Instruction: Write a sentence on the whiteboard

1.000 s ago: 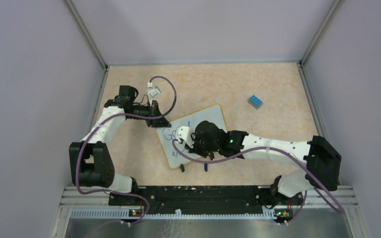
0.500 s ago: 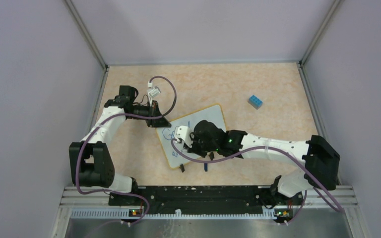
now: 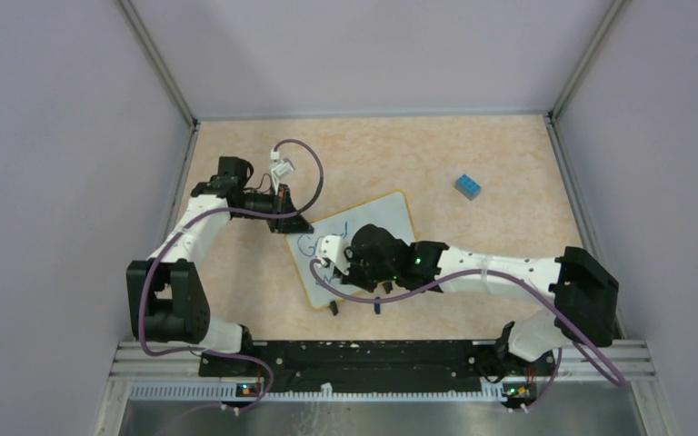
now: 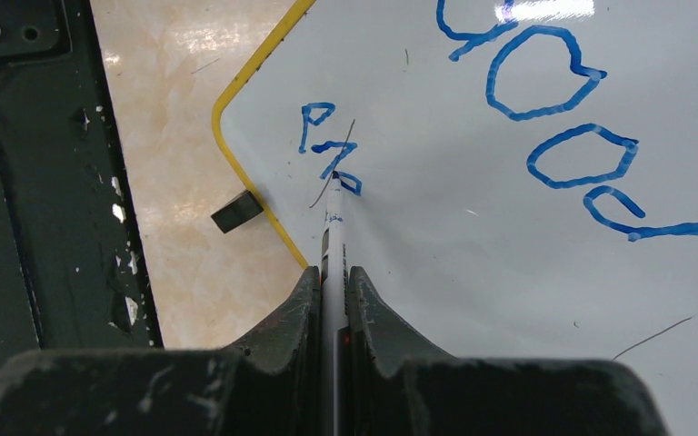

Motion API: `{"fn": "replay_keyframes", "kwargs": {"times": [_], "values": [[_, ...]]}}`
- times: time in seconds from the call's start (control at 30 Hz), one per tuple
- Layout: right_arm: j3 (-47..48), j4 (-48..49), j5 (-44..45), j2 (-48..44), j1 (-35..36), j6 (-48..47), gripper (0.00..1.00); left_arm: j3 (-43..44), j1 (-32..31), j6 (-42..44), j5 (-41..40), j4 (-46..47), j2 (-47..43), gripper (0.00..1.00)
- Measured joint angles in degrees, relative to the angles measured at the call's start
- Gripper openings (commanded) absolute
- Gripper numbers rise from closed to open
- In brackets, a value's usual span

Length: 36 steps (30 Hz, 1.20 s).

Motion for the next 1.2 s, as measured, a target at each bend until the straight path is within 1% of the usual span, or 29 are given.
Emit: {"fn": "replay_keyframes", "kwargs": {"times": [0.77,1.2], "values": [[-1.81,-0.92,1.62,-2.54,-0.94,-0.02,0.00,0.00,0.00,-0.04,0.02,0.00,0.00,0.00],[-1.79,-0.85,0.26,-5.20,-1.29,-0.04,0.00,0.00,0.00,-0.04,0.00,0.00,0.00,0.00]]}}
